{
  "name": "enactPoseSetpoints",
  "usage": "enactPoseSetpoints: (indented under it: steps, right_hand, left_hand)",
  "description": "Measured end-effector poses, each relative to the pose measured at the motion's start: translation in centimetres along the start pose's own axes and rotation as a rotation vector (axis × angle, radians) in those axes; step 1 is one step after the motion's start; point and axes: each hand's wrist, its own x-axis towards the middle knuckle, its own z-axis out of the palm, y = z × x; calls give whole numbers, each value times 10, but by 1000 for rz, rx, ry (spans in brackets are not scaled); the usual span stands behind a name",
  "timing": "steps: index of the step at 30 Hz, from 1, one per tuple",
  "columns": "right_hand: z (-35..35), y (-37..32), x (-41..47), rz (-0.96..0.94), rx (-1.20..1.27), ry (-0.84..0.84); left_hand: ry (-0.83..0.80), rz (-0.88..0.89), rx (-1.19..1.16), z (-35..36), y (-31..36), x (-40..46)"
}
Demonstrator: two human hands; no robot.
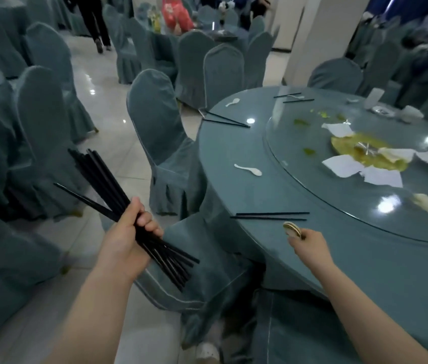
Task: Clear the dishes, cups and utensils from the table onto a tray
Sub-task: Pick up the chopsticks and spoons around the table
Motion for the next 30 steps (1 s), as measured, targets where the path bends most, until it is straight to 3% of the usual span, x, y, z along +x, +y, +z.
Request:
enactPoseSetpoints:
  steps: [9, 18, 24, 30]
  right_hand:
    - [21, 14, 151, -46, -521, -85]
    - [27, 47, 177, -88, -701, -213]
    - [29, 36, 169, -34, -756, -241]
    - [50, -19, 128, -57, -476, -212]
  left_hand:
    - [87, -60, 18, 33, -28, 97]
    - [155, -135, 33, 34, -48, 135]
    - [151, -187, 47, 38, -56, 134]
    - [141, -179, 26, 37, -43, 126]
